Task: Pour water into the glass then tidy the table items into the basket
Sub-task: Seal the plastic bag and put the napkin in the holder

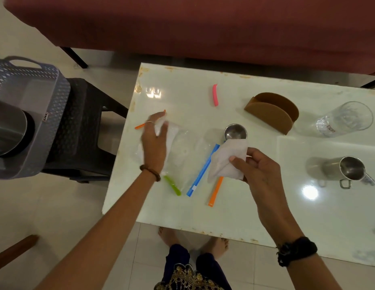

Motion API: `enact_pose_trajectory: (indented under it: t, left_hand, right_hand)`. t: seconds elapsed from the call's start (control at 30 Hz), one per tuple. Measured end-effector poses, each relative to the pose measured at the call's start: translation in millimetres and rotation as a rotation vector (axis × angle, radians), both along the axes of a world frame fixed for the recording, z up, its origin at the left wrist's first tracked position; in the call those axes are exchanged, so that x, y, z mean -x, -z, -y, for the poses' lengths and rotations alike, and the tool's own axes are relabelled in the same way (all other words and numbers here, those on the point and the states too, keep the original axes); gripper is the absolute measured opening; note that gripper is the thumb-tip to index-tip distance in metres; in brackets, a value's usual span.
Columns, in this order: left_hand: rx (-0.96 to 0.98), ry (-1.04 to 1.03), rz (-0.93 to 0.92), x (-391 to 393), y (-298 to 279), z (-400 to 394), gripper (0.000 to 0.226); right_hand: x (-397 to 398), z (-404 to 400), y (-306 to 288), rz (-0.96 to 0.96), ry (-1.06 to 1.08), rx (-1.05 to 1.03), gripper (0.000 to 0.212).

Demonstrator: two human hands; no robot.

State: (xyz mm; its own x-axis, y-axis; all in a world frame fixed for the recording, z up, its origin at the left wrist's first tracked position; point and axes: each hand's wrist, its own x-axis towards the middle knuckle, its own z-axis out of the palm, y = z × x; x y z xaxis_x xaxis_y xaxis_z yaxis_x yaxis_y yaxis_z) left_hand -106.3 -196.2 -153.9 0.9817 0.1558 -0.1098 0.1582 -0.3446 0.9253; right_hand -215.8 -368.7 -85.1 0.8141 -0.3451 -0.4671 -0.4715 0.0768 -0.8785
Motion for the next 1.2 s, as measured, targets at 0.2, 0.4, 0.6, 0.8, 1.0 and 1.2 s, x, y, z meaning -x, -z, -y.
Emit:
enact_pose_trajectory:
  t: [0.2,0.4,0.6,0.8,1.0,1.2]
  left_hand:
    - [0.733,0.417,-0.346,47.7,-48.2,52.7,0.043]
    - [1.243,0.218,-0.644,60.9,-54.1,51.5,0.069]
    - [1.186,0.187,-0.624,64.3,-52.7,52.6,0.048]
    - [1.122,0.215,-0.602,66.7,-52.1,56.5,0.054]
    - [1.201,0.237,-0.614,69.1,-46.1,53.1,0.045]
    - [1.300,0.283,-0.665,63.7,-44.2,32.4,0.046]
  right_hand:
    - [-17.9,1.5,-22.6,-0.010,-0.076,-0.199,0.020]
    - [-25.2,-4.3,-26.8,-0.044,-0.051,-0.307,0.039]
    - [-20.4,-17.1,-24.0,-0.026,-0.201,0.039,0.041]
    - [-13.7,-25.7,-21.0,0.112,-0.246,0.379,0.024]
    - [-11.6,-19.4,-21.2,0.101,-0.125,0.232,0.033]
    - [-13.1,2.1,-22.9,0.101,0.089,0.045,0.031]
